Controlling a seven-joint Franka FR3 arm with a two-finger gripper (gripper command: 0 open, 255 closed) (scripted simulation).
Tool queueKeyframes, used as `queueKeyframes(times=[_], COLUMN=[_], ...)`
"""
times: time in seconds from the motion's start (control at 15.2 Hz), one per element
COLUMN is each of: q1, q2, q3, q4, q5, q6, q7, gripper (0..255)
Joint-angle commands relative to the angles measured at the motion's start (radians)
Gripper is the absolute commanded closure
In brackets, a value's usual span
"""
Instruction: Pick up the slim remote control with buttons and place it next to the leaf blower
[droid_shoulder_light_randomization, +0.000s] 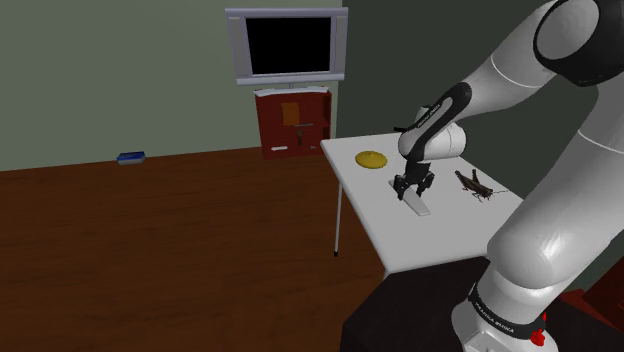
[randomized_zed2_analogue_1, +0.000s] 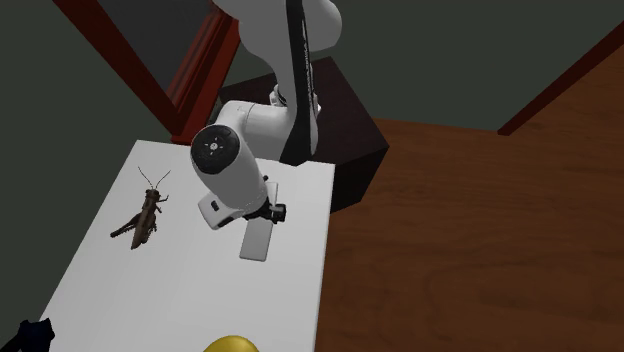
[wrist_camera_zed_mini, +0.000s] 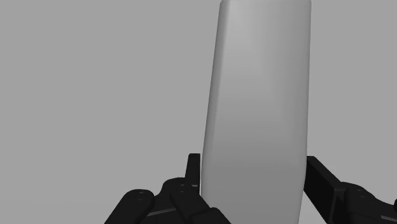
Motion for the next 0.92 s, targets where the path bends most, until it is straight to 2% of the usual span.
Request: queueKeyframes(times=[0.0,0.86], q1=[-0.001,-0.017], q2=[-0.028,-0.192], q3=[0.002,0.018], q4=[0.006,0.055], q5=[-0.017,-0.079], q6=[-0.033,-0.242], q7=[0.015,0.063], gripper=[255,255])
